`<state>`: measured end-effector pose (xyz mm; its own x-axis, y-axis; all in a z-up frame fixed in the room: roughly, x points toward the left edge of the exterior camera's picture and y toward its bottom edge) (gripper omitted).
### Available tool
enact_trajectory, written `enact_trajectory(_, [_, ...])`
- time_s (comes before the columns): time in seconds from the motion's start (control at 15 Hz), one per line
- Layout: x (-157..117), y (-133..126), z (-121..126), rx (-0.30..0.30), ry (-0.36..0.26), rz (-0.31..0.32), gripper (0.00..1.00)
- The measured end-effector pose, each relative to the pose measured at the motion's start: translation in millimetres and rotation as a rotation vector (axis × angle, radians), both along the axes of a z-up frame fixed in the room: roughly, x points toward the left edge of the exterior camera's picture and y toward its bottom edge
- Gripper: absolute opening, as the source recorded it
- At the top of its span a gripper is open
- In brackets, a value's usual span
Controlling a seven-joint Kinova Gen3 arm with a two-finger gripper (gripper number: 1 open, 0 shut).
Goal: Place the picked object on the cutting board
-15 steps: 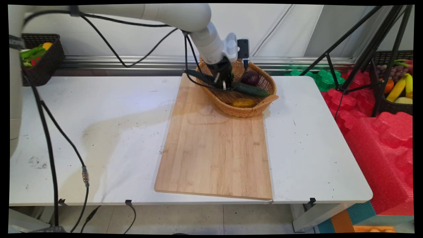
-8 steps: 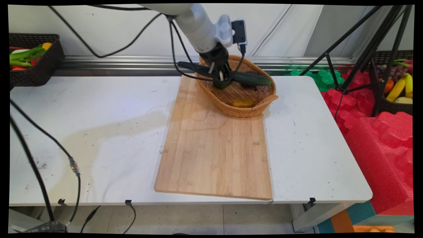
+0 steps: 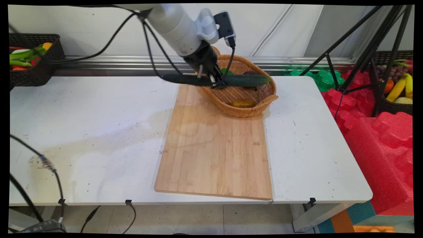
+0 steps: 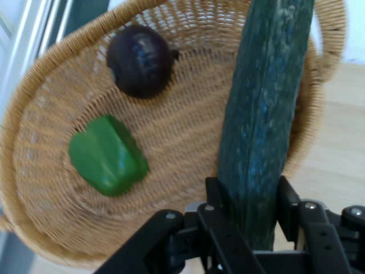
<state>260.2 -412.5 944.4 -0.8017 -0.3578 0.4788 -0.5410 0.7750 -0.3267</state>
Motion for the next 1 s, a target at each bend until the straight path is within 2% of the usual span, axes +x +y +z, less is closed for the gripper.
enact_trajectory(0.33, [4,50,3,0.064,0.123,0.134,0.00])
enact_trajectory(0.67, [2,83,-3,0.134,0.190,0.198,0.00])
enact_trajectory(1.0, [-9,109,-19,0.216,0.254,0.266,0.00])
